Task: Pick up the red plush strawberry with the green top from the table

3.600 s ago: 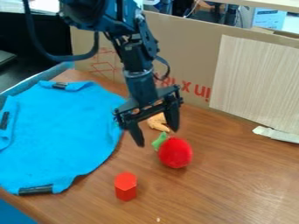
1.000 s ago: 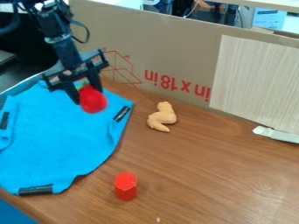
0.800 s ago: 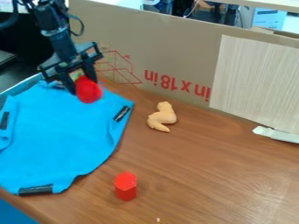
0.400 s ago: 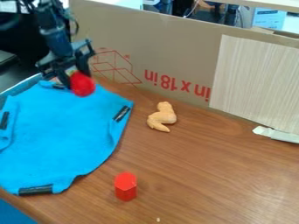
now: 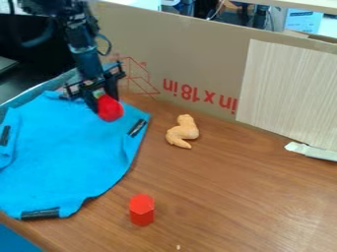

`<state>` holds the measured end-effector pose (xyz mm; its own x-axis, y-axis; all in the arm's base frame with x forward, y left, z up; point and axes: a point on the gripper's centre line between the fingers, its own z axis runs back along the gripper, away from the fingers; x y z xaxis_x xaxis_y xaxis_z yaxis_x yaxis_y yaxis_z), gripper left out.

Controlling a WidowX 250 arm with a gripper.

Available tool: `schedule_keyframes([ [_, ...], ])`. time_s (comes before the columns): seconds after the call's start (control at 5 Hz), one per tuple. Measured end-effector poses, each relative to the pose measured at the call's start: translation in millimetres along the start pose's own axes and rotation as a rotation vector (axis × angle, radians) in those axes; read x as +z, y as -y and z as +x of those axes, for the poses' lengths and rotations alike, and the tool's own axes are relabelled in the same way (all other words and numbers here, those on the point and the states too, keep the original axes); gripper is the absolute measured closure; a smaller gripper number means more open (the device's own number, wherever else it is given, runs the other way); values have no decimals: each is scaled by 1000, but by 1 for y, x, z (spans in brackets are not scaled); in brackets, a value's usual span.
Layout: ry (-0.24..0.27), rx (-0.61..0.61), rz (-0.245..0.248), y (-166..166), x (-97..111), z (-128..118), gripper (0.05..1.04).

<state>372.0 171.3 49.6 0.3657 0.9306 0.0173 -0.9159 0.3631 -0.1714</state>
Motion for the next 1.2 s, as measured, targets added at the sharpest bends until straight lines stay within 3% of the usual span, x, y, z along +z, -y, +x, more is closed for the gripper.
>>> schedule_keyframes([
  [0.4, 50, 36, 6, -4, 4, 13, 562],
  [0.6, 49, 59, -2, -9, 6, 19, 562],
  [1.2, 22, 4, 29, -12, -8, 1, 562],
])
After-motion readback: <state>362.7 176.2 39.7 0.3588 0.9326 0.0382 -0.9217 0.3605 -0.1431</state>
